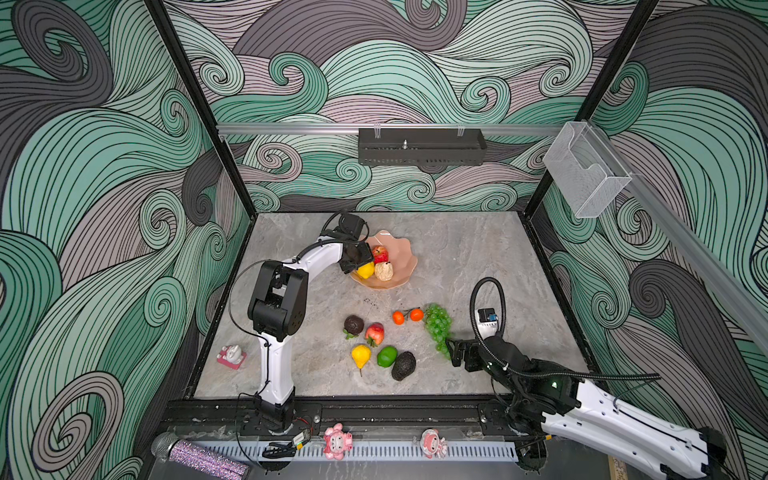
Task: Place and organize the fake fruits in the fruit bowl
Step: 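Open the left gripper to release the mango beside the apple, then move the left gripper back toward the fruits while the right gripper reaches the dark avocado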
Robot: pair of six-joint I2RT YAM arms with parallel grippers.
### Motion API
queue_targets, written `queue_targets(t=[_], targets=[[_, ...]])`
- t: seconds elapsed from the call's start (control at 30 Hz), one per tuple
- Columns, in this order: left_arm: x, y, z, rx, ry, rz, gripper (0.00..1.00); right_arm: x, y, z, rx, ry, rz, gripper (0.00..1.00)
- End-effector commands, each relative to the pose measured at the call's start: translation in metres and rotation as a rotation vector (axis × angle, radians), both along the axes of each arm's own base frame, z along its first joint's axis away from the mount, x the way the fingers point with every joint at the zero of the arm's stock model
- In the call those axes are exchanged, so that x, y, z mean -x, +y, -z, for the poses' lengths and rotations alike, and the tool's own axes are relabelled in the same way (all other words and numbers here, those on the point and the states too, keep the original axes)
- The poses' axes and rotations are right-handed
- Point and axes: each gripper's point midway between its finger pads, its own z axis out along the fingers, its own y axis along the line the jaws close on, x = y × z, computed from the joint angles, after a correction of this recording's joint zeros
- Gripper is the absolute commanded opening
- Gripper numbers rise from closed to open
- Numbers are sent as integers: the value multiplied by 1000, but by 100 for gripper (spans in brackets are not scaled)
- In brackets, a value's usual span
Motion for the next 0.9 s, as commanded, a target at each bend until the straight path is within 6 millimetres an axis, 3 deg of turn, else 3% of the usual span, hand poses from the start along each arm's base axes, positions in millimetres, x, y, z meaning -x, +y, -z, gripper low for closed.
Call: queue_targets(t=[0.0,0.23,0.47,0.7,0.87], targets=[[-6,1,-7,13,-15,-10,72,-1,-1,3,-4,6,11,98],[-5,4,-22,12,-40,-4,81,0,1,1,-8,11,6,98],[8,11,-57,17,-89,9,87,1,8,-2,-28,43,2,98],[52,32,-94,25,-212,18,89,13,41,9,-142,195,-30,95],[102,53,-95,36,-321,13,89,21,61,13,-128,235,-67,94]])
